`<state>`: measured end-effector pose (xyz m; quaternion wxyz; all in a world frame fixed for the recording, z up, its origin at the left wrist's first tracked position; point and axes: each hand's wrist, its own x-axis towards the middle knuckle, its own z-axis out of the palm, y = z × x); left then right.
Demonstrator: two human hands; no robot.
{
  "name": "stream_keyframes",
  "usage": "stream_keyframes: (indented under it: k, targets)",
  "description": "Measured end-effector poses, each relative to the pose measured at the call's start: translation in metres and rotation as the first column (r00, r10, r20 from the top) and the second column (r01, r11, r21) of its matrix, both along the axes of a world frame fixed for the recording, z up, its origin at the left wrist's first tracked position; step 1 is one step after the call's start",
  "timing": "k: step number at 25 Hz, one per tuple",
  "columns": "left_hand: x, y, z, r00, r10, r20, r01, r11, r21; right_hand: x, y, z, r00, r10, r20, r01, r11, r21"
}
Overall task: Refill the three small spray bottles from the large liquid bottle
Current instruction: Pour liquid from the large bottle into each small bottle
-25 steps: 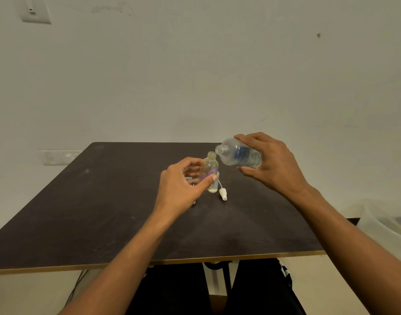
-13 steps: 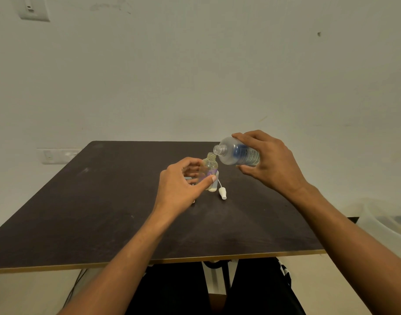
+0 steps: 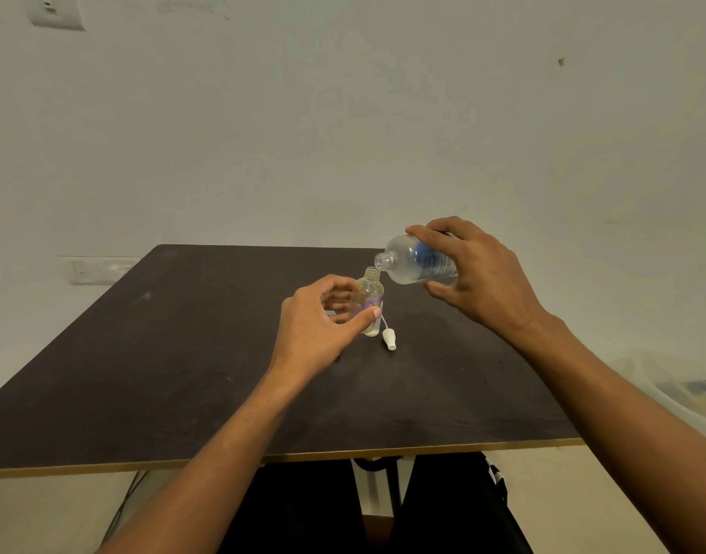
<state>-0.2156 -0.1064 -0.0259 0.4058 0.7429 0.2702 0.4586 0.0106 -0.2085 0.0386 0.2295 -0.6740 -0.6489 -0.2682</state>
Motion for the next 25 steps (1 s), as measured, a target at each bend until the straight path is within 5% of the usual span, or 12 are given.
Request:
stream_keyframes:
  k: [25]
  targets:
    - [0.0017, 0.0022, -0.0004, 1.0, 0.011, -0.008, -0.01, 1.0, 0.001, -0.0015, 0.0016, 0.01, 0.993, -0.028, 0.115, 0.029, 1.0, -0.005]
